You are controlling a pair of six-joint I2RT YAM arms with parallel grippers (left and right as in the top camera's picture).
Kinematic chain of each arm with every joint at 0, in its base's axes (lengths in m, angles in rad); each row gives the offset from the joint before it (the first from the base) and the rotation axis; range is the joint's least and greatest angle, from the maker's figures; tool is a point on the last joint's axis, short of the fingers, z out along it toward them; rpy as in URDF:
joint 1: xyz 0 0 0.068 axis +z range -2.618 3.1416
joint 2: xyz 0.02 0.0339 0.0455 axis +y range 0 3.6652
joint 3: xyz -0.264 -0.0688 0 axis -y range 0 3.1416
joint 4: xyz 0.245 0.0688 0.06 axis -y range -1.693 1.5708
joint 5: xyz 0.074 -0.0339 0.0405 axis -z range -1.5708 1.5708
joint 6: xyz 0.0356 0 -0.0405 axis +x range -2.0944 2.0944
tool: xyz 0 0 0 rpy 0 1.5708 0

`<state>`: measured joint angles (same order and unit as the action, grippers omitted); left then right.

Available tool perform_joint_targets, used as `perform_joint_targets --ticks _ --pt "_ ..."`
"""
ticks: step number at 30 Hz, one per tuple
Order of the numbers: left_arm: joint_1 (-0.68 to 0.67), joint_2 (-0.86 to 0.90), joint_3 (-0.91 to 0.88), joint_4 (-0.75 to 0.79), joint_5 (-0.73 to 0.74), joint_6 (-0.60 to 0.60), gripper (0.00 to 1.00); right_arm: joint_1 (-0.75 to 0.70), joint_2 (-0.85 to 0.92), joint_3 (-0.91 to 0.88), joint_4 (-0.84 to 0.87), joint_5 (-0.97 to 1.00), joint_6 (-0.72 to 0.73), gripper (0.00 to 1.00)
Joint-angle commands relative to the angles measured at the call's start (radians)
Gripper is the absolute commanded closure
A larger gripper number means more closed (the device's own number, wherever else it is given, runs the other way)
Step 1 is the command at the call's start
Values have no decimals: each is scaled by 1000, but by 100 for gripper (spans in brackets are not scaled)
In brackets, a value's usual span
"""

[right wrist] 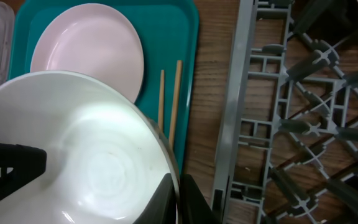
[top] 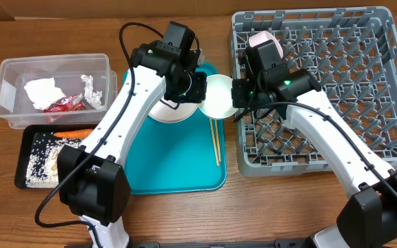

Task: Sort waste into correct bins and load items into the dishwasher
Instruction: 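Pass the white bowl from the left gripper to the right gripper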

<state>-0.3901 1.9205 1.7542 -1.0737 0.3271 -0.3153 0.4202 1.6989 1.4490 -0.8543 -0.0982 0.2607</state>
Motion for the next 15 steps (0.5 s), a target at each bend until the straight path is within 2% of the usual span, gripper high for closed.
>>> perform_joint_targets --ticks 1,10,15 --pt "10 -14 17 9 91 5 72 5 -21 31 13 -34 -2 96" --pt "72 -30 58 2 260 51 63 3 -21 31 38 -32 -2 95" --pt "116 -50 84 0 351 53 56 3 -20 31 41 56 -1 95"
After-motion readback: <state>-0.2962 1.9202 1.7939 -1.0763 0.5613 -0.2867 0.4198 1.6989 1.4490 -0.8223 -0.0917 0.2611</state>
